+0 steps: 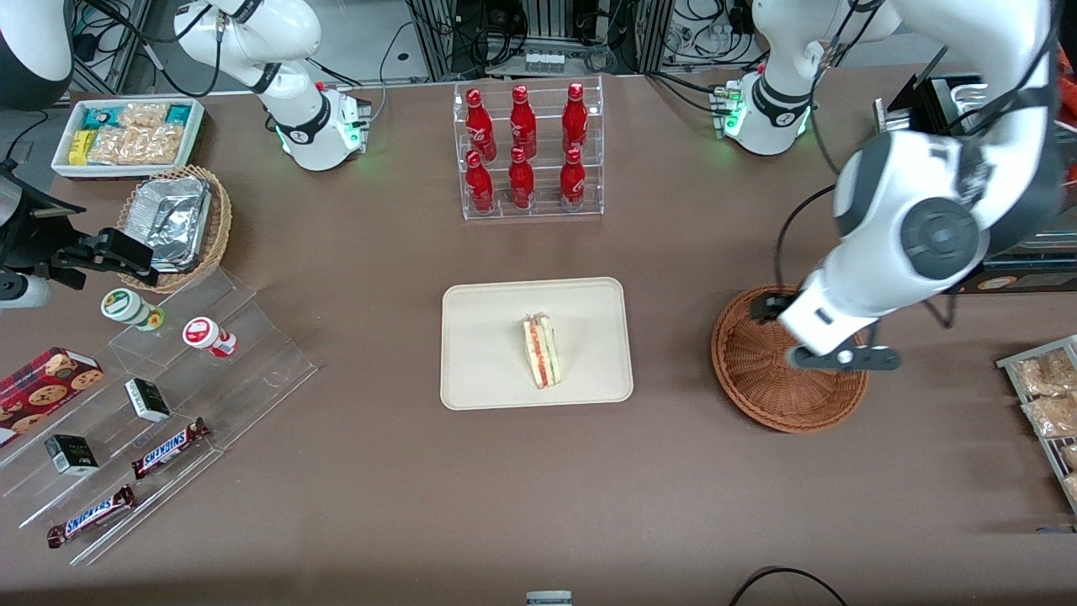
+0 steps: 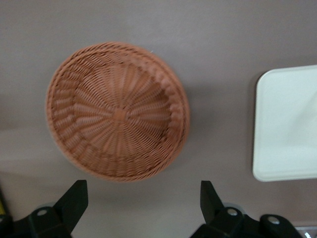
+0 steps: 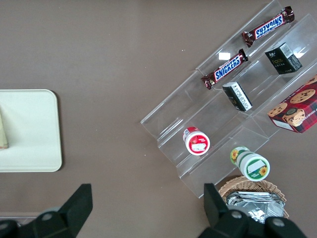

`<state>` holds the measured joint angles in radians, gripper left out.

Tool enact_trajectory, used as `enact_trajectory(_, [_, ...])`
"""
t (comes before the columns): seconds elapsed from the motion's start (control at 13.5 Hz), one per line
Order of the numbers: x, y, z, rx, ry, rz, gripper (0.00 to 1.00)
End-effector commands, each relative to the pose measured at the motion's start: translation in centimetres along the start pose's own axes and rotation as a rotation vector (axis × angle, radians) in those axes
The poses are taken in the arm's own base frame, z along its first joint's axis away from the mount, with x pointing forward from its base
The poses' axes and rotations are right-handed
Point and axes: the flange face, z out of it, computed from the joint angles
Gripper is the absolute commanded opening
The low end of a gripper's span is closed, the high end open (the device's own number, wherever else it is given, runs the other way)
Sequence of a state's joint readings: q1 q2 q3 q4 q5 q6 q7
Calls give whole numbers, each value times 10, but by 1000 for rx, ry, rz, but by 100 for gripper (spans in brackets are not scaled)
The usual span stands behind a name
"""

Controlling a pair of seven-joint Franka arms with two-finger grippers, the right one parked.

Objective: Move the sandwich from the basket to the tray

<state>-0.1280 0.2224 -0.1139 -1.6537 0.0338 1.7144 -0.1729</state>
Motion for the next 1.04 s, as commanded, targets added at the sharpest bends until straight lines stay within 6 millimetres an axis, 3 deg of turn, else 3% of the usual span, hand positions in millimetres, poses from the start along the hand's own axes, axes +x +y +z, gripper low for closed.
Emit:
enact_trajectory(0.0, [-30, -12, -15, -7, -18, 63, 100])
enact_trajectory(0.22, [-60, -38, -46, -1, -48, 88, 100])
enact_trajectory(0.3, [-66, -64, -53, -7, -62, 76, 100])
enact_trajectory(0.59, [-95, -87, -81, -3, -79, 48, 100])
enact_trajectory(0.97, [-98, -115, -100, -13, -40, -5, 100])
